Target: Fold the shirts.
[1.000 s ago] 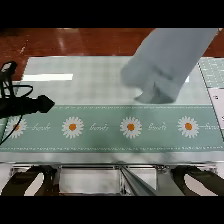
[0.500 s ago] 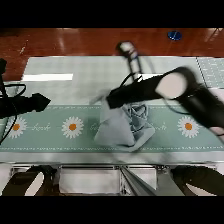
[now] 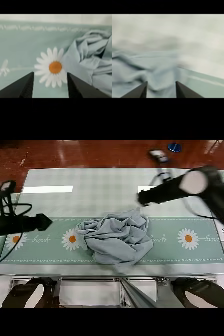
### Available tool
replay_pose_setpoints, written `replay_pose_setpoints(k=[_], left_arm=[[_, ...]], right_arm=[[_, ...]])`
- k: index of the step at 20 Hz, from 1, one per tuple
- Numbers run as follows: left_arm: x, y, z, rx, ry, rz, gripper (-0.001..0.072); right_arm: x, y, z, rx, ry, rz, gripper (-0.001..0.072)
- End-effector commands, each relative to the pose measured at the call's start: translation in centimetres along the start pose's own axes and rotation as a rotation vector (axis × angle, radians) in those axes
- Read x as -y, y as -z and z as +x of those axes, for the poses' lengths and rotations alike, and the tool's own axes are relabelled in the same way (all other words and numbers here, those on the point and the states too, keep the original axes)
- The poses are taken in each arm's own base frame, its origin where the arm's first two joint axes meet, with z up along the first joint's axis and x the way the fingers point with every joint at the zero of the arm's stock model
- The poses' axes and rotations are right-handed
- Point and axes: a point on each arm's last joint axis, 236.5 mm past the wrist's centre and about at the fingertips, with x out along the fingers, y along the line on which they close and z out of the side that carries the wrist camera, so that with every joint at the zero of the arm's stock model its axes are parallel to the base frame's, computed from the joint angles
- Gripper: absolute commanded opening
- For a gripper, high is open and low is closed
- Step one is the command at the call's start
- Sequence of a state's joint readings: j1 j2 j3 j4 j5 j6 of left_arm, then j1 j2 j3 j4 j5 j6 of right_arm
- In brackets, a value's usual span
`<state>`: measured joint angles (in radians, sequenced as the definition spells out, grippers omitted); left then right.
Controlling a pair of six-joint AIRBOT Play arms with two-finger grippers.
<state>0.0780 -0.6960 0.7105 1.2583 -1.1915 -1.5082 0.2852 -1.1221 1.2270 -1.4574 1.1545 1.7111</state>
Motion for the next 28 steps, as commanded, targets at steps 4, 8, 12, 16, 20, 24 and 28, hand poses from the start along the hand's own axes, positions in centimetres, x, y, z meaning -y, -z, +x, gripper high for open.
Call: replay_pose_setpoints(k=[4,8,12,16,20,24,28], left_arm=[[4.5,9.9,8.0,-0.256,0.315,-0.302,0.0508],[6.5,8.6,10.1,-0.282,0.443,-0.371,0.0510],[6.9,8.3,12.2,-0.356,0.481,-0.396,0.0509],[8.9,7.6,13.5,-0.407,0.521,-0.374,0.0506],[10.3,6.5,14.1,-0.436,0.545,-0.312,0.0018],[11.2,4.9,12.9,-0.428,0.595,-0.258,0.0018],[11.4,4.6,12.7,-0.425,0.601,-0.252,0.0018]], right_arm=[[15.6,13.8,-1.2,0.006,0.107,0.619,0.0408],[12.3,17.8,2.5,-0.026,-0.133,0.754,0.0408],[10.7,19.9,3.5,-0.095,-0.181,0.744,0.0408],[8.9,21.5,4.9,-0.210,-0.228,0.723,0.0408],[5.4,23.6,7.0,-0.378,-0.278,0.630,0.0408],[2.0,22.5,9.7,-0.378,-0.341,0.623,0.0408],[-0.7,21.6,11.8,-0.366,-0.422,0.561,0.0113]])
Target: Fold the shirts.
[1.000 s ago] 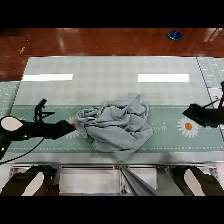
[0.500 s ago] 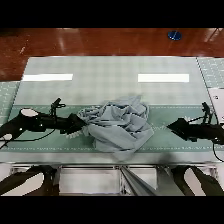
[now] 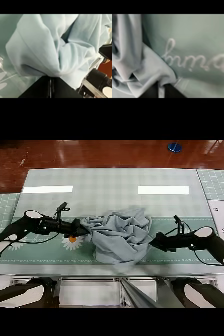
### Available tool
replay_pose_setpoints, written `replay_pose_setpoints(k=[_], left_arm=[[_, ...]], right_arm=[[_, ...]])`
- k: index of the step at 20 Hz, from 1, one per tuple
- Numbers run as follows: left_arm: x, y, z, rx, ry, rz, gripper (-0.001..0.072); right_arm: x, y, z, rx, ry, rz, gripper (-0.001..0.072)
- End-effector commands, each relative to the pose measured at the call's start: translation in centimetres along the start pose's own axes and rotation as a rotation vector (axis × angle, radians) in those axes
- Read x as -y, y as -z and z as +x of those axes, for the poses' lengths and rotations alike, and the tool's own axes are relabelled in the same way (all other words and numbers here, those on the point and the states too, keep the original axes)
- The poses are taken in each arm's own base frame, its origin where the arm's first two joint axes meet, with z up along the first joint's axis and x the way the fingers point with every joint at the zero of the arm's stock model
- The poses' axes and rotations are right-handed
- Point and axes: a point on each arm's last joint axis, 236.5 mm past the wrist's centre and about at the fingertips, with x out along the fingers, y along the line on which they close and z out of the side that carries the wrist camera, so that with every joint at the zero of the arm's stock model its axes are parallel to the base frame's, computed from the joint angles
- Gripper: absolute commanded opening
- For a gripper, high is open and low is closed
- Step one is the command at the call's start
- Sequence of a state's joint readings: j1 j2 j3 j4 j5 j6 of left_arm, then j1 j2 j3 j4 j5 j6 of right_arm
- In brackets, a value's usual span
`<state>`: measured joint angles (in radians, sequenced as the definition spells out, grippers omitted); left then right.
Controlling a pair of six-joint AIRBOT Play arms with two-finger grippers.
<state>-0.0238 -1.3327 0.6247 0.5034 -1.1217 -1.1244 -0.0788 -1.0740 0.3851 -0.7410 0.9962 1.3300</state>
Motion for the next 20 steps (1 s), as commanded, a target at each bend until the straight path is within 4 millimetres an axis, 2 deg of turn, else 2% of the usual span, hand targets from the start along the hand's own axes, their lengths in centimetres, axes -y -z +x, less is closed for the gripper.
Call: replay_pose_setpoints(k=[1,3,5,6,7,8,10,11,12,14,15,16,18,20], left_arm=[[0.5,-0.2,-0.3,-0.005,0.013,0.012,0.0018],[1.2,-0.9,-1.5,0.003,0.040,0.016,0.0018],[3.9,-2.8,-5.0,0.038,0.098,0.073,0.0017],[5.9,-4.2,-7.4,0.086,0.129,0.119,0.0017],[8.7,-6.0,-10.7,0.169,0.163,0.170,0.0017],[11.7,-7.4,-14.2,0.265,0.187,0.229,0.0017],[18.4,-8.7,-22.0,0.467,0.183,0.398,0.0017],[21.9,-8.3,-26.0,0.568,0.168,0.495,0.0017],[25.2,-7.3,-29.3,0.655,0.153,0.581,0.0017],[30.9,-3.8,-35.2,0.824,0.088,0.751,0.0017],[32.5,-2.0,-37.3,0.895,0.025,0.806,0.0017],[33.6,-0.2,-39.1,0.967,-0.059,0.850,0.0017],[34.8,3.3,-41.4,1.085,-0.206,0.907,0.0017],[35.3,6.6,-41.9,1.142,-0.288,0.947,0.0017]], right_arm=[[-2.5,0.0,1.9,-0.049,-0.069,-0.085,0.0026],[-5.5,-0.7,0.1,-0.069,-0.119,-0.188,0.0025],[-10.4,-3.9,-4.3,0.041,-0.143,-0.326,0.0024],[-13.4,-6.0,-7.8,0.141,-0.133,-0.408,0.0024],[-16.3,-7.8,-11.7,0.248,-0.110,-0.486,0.0024],[-19.5,-9.4,-16.5,0.376,-0.084,-0.568,0.0024],[-25.5,-10.2,-26.6,0.636,-0.040,-0.710,0.0024],[-27.9,-9.5,-31.5,0.758,-0.022,-0.766,0.0024],[-30.0,-8.0,-36.3,0.877,-0.005,-0.820,0.0024],[-32.6,-3.8,-43.6,1.060,0.023,-0.901,0.0024],[-33.1,-1.3,-46.4,1.134,0.035,-0.932,0.0024],[-33.1,0.9,-48.4,1.192,0.048,-0.949,0.0024],[-32.2,4.8,-51.1,1.286,0.076,-0.962,0.0024],[-30.8,8.0,-52.5,1.340,0.105,-0.958,0.0024]])
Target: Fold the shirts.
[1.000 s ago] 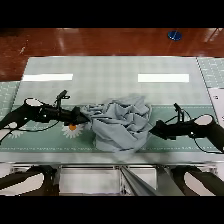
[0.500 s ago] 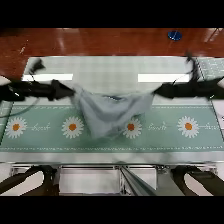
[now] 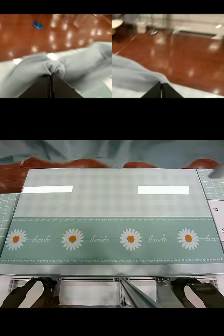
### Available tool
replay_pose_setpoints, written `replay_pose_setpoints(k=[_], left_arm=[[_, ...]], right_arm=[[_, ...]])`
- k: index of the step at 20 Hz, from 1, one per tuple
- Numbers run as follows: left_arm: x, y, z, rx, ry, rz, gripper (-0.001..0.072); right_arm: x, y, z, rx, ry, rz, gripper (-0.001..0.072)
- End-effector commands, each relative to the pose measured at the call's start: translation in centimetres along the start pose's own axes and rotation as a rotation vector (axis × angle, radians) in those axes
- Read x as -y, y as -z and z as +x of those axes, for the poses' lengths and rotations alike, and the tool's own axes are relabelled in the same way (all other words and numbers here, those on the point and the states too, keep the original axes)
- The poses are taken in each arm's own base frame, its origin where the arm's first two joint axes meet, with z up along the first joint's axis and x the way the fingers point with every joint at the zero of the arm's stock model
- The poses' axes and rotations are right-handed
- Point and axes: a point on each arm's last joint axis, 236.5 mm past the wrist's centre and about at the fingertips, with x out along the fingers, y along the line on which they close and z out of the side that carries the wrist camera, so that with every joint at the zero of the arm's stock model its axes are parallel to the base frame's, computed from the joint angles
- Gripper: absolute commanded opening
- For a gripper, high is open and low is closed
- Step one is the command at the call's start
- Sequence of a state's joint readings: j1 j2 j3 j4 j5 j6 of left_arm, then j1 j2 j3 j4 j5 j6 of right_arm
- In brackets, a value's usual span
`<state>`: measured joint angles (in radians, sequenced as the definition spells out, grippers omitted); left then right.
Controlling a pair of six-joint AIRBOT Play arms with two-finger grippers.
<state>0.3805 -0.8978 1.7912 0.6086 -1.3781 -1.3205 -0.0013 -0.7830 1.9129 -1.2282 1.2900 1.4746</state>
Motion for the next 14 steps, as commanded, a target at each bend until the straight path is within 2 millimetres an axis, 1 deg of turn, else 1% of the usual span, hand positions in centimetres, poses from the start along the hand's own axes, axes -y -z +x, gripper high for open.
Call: replay_pose_setpoints(k=[1,2,4,5,6,7,8,9,10,12,14], left_arm=[[3.9,-1.2,-6.0,0.083,-0.163,0.168,0.0017],[5.1,-0.4,-6.5,0.067,-0.149,0.184,0.0017],[6.9,1.7,-6.6,0.022,-0.077,0.184,0.0017],[7.3,3.0,-6.2,-0.015,-0.044,0.174,0.0017],[7.0,4.9,-5.7,-0.072,-0.028,0.150,0.0017],[6.1,7.0,-5.2,-0.138,-0.035,0.119,0.0017],[4.6,9.2,-4.6,-0.204,-0.063,0.090,0.0017],[2.8,11.3,-4.1,-0.257,-0.104,0.051,0.0017],[0.4,13.6,-3.5,-0.315,-0.162,0.018,0.0017],[-4.1,18.1,-1.8,-0.415,-0.252,-0.049,0.0017],[-7.6,22.5,1.2,-0.477,-0.273,-0.142,0.0018]], right_arm=[[-0.4,-1.5,-7.8,0.093,0.095,-0.049,0.0024],[-0.4,-0.7,-8.6,0.070,0.105,-0.048,0.0024],[-0.4,1.8,-9.1,-0.026,0.110,-0.040,0.0024],[-0.4,2.8,-8.9,-0.070,0.108,-0.034,0.0024],[-0.2,3.9,-8.3,-0.113,0.109,-0.025,0.0024],[0.2,5.3,-7.6,-0.165,0.111,-0.012,0.0024],[0.5,6.6,-6.6,-0.211,0.109,0.009,0.0024],[0.7,8.3,-5.3,-0.268,0.096,0.030,0.0024],[1.1,10.2,-3.9,-0.326,0.093,0.048,0.0024],[2.3,14.9,-0.5,-0.447,0.093,0.095,0.0024],[3.4,21.0,3.2,-0.580,0.089,0.156,0.0024]])
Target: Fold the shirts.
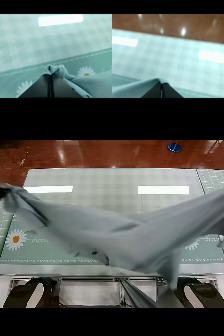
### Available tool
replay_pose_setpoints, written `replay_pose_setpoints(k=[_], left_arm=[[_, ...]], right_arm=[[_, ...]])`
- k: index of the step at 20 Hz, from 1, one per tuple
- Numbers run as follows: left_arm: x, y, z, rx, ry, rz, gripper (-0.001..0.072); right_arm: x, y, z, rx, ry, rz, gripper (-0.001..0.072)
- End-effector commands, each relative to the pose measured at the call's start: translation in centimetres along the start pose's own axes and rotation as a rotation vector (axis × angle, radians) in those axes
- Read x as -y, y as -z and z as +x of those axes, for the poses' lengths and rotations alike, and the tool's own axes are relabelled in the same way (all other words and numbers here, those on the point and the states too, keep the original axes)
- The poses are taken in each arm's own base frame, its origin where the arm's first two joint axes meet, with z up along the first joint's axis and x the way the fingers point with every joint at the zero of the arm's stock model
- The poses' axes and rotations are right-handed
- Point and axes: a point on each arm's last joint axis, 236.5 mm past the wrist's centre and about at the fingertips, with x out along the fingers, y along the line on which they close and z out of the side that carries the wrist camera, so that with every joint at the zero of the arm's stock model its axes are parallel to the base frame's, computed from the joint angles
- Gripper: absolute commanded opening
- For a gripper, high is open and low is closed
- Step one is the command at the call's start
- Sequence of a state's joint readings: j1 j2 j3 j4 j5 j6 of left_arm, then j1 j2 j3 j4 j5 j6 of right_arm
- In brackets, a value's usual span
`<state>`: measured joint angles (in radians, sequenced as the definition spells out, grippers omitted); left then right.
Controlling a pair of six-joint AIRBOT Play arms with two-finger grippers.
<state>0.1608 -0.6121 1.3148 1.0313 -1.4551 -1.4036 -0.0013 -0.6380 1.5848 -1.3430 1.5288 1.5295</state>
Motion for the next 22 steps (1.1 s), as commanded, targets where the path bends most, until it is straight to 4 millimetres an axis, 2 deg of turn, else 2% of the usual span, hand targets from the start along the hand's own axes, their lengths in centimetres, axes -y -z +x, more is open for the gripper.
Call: replay_pose_setpoints(k=[1,3,5,8,10,12,13,14,15,17,19,21,22], left_arm=[[-5.7,5.5,7.4,-0.137,-0.076,-0.125,0.0018],[-8.6,7.0,11.7,-0.174,-0.098,-0.199,0.0018],[-11.3,7.7,15.7,-0.217,-0.117,-0.260,0.0018],[-14.2,8.6,21.0,-0.296,-0.118,-0.340,0.0018],[-14.4,9.5,24.0,-0.364,-0.066,-0.419,0.0018],[-14.0,9.9,25.8,-0.411,-0.011,-0.482,0.0019],[-13.9,9.8,26.2,-0.428,0.003,-0.494,0.0071],[-13.8,9.7,26.2,-0.450,0.015,-0.491,0.0318],[-13.6,9.4,25.6,-0.475,0.029,-0.484,0.0507],[-14.5,8.4,23.3,-0.505,0.020,-0.467,0.0510],[-16.3,7.1,20.4,-0.464,-0.006,-0.498,0.0510],[-17.6,6.3,17.7,-0.362,-0.032,-0.573,0.0509],[-17.1,7.1,16.8,-0.326,-0.015,-0.624,0.0509]], right_arm=[[1.5,6.9,9.1,-0.231,-0.020,0.087,0.0025],[1.9,11.4,14.3,-0.361,-0.046,0.152,0.0024],[3.0,14.4,18.9,-0.441,-0.033,0.196,0.0025],[4.8,15.7,26.0,-0.488,-0.013,0.248,0.0025],[5.2,16.2,30.1,-0.524,-0.026,0.300,0.0025],[4.4,16.2,33.6,-0.559,-0.079,0.374,0.0025],[4.0,15.7,34.8,-0.561,-0.103,0.405,0.0038],[3.7,14.9,35.6,-0.557,-0.115,0.444,0.0227],[3.7,13.8,35.9,-0.549,-0.125,0.456,0.0414],[5.2,10.8,34.5,-0.522,-0.116,0.441,0.0415],[8.7,8.6,30.9,-0.500,-0.056,0.411,0.0414],[13.4,8.5,26.4,-0.482,0.069,0.422,0.0410],[15.5,9.5,24.1,-0.476,0.137,0.443,0.0410]])
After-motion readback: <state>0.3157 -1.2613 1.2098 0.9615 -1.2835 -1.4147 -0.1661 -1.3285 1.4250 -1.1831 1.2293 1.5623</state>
